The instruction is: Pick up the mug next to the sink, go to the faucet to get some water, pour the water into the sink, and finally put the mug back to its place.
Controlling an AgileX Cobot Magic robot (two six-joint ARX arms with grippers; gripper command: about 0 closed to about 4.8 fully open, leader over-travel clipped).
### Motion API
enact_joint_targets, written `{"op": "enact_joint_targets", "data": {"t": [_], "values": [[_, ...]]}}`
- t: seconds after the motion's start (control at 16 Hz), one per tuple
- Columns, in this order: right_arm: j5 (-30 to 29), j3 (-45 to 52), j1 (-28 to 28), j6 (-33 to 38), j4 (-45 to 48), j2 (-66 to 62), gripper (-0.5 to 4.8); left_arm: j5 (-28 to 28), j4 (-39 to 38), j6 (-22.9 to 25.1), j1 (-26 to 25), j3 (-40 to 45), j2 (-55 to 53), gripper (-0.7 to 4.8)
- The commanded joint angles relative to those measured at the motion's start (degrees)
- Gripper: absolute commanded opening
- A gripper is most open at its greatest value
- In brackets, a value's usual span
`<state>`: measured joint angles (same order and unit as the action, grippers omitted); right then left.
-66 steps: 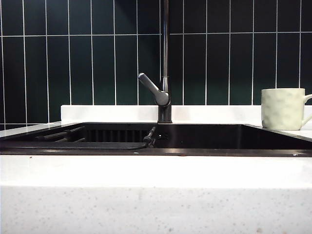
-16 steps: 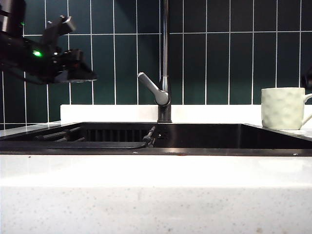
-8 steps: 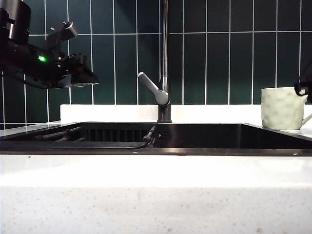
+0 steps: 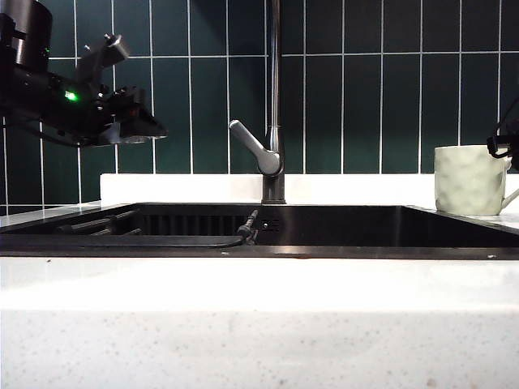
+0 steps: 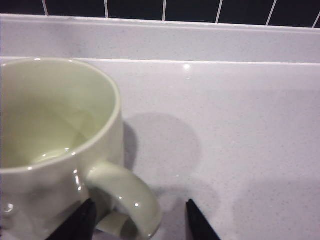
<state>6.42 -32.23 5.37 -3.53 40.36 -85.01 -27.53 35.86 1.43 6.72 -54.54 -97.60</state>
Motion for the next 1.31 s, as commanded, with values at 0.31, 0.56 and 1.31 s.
{"op": "enact_joint_targets", "data": {"t": [0.31,0.56,1.31], "values": [[1.77,-0.17,1.22,-1.46,0.20,-1.53,2.44,-1.92,-5.49,-0.17,0.68,-9.16,-3.43,2.43],[1.16,-0.24,1.90,-1.44,2.19,-4.17,2.44,-2.16,-5.33,0.13,1.25,-9.77,-5.49,2.43],[0.96,-4.52,1.99,-1.44,4.59,-7.15,2.44,-2.12,-5.18,0.26,1.44,-9.77,-5.99,2.42]]}}
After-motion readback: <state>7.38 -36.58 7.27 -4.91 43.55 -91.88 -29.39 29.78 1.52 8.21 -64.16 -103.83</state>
